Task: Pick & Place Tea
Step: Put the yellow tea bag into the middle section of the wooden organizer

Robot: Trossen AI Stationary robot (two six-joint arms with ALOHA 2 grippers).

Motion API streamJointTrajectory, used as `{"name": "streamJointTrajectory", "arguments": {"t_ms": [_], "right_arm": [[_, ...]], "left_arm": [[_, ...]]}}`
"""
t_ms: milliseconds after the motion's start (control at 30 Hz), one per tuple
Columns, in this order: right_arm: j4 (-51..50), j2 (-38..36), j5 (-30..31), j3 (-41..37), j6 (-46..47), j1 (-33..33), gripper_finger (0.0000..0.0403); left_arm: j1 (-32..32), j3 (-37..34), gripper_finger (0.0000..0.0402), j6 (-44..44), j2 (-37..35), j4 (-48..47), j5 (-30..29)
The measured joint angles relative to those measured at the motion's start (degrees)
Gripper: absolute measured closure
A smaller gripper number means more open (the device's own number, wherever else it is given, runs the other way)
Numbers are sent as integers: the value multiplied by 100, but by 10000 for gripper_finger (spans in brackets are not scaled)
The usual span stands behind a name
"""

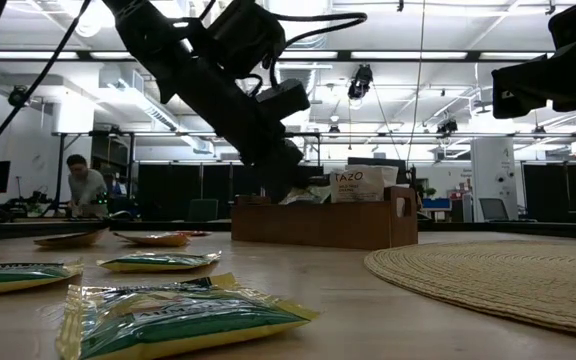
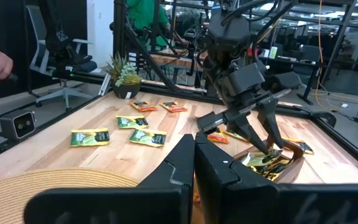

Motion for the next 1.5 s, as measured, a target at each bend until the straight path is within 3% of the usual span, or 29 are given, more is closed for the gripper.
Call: {"name": "streamJointTrajectory", "arguments": {"t_ms": [767, 1033, 1167, 1500], "right_arm": [[1, 0, 1, 2, 0, 2, 394], [1, 0, 1, 0, 0, -1, 394], [1, 0, 2, 0, 0, 2, 394], [1, -2, 2, 0, 0, 1, 394]], "left_arm": [[-30, 7, 296, -17, -131, -2, -4], [-295, 7, 296, -32, -465, -133, -249], [-420, 33, 296, -88, -571, -515, -252], [-1027, 820, 296, -1340, -730, -2825, -216]]}}
